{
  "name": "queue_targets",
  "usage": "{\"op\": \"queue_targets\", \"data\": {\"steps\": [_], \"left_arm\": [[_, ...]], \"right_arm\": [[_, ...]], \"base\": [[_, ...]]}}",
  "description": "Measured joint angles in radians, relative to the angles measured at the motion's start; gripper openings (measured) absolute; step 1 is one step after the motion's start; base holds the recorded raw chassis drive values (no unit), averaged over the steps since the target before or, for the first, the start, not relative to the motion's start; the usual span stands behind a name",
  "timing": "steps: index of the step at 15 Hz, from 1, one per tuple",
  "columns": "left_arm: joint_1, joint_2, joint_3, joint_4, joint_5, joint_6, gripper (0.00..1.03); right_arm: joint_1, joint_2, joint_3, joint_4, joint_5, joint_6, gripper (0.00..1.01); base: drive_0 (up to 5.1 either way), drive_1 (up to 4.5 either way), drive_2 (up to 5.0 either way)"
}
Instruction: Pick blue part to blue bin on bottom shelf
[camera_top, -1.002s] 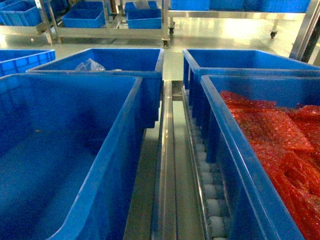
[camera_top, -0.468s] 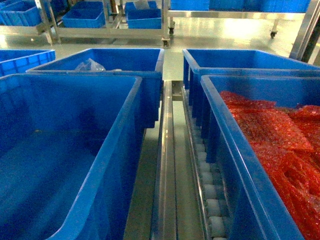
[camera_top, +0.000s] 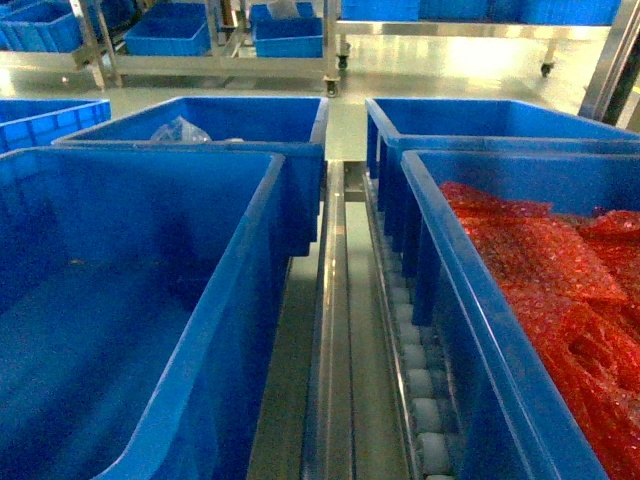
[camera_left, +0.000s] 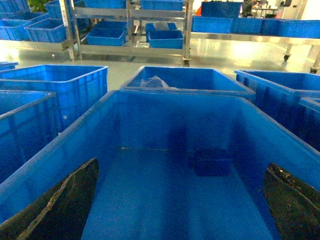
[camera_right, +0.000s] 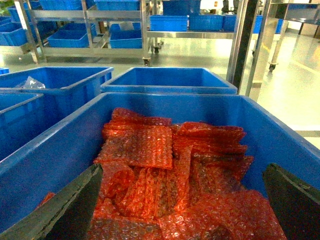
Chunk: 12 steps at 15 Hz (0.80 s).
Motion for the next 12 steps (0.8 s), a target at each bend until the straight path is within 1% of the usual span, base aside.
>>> {"op": "queue_targets", "data": {"steps": [12], "left_arm": [[0.0, 0.0, 0.0, 0.0, 0.0, 0.0, 0.98]], "right_arm": [[0.0, 0.0, 0.0, 0.0, 0.0, 0.0, 0.98]], "base": [[0.0, 0.0, 0.0]]}}
